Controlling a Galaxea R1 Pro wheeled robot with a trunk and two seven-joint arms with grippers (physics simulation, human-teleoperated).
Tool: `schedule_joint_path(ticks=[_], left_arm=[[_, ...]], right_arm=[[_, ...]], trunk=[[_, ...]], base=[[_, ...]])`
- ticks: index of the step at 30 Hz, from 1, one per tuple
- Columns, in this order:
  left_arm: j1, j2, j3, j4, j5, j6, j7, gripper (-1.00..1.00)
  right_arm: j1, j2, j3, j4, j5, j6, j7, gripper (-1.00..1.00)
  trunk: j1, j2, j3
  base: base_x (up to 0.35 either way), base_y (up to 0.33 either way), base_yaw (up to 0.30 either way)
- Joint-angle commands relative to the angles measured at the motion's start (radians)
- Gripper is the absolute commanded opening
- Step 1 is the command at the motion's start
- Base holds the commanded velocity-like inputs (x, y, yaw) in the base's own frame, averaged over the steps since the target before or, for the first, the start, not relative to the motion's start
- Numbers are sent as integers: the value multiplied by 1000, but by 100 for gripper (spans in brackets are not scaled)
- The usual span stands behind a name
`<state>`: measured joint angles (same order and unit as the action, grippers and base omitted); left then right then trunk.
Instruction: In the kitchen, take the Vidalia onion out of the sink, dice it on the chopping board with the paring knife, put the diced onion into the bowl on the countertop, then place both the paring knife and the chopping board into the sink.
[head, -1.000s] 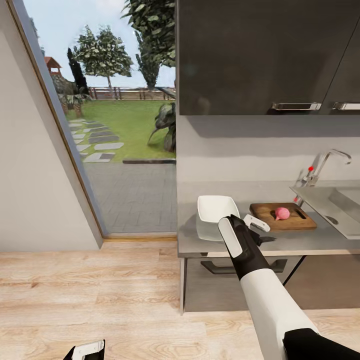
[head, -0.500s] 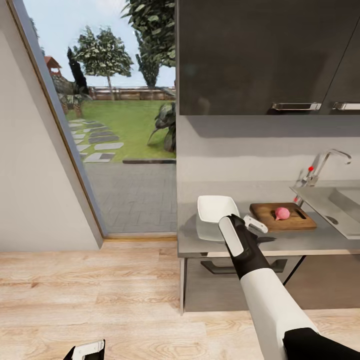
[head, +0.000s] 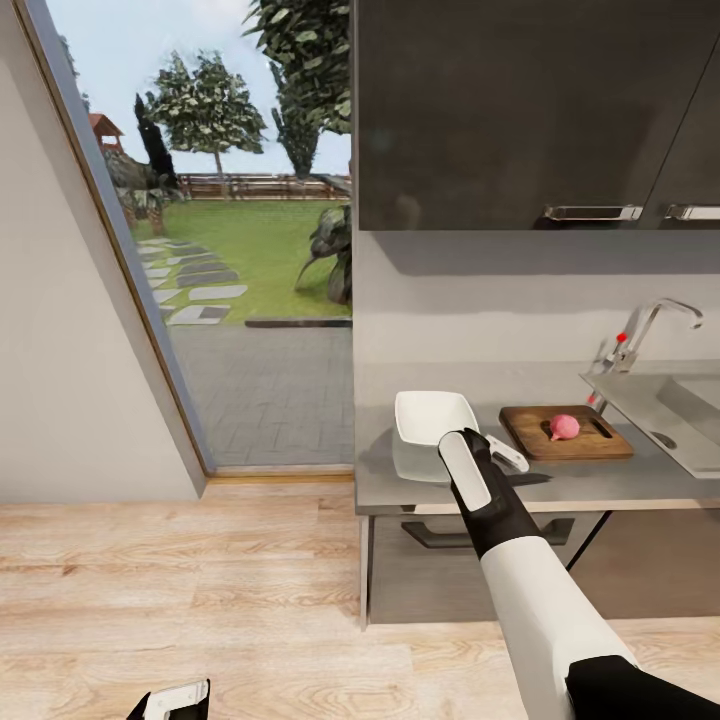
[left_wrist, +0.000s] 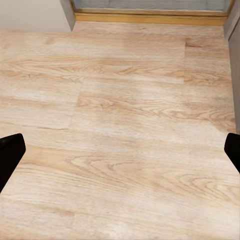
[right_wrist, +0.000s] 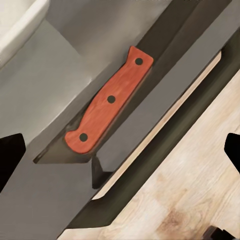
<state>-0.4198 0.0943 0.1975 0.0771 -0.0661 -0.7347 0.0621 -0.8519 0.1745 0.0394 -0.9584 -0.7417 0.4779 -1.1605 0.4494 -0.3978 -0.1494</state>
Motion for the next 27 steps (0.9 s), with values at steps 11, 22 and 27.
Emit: schedule_joint_path(ticks=[11,22,27], left_arm=[[-2,0,2,4,-7,-6,6,100],[-2,0,2,4,-8,-6,6,100],[-2,1,2,4,-8,-6,6,100]], right_arm=[[-1,0,1,-3,-4,7,-7,100],[-1,0,1,-3,-2,2,-7,100],[-1,0,0,-3,0,1,-7,100]], trunk=[[1,-2,-2],[1,-2,-2],[1,-2,-2]], base=[[19,0,0],[160,0,0],[29,0,0]])
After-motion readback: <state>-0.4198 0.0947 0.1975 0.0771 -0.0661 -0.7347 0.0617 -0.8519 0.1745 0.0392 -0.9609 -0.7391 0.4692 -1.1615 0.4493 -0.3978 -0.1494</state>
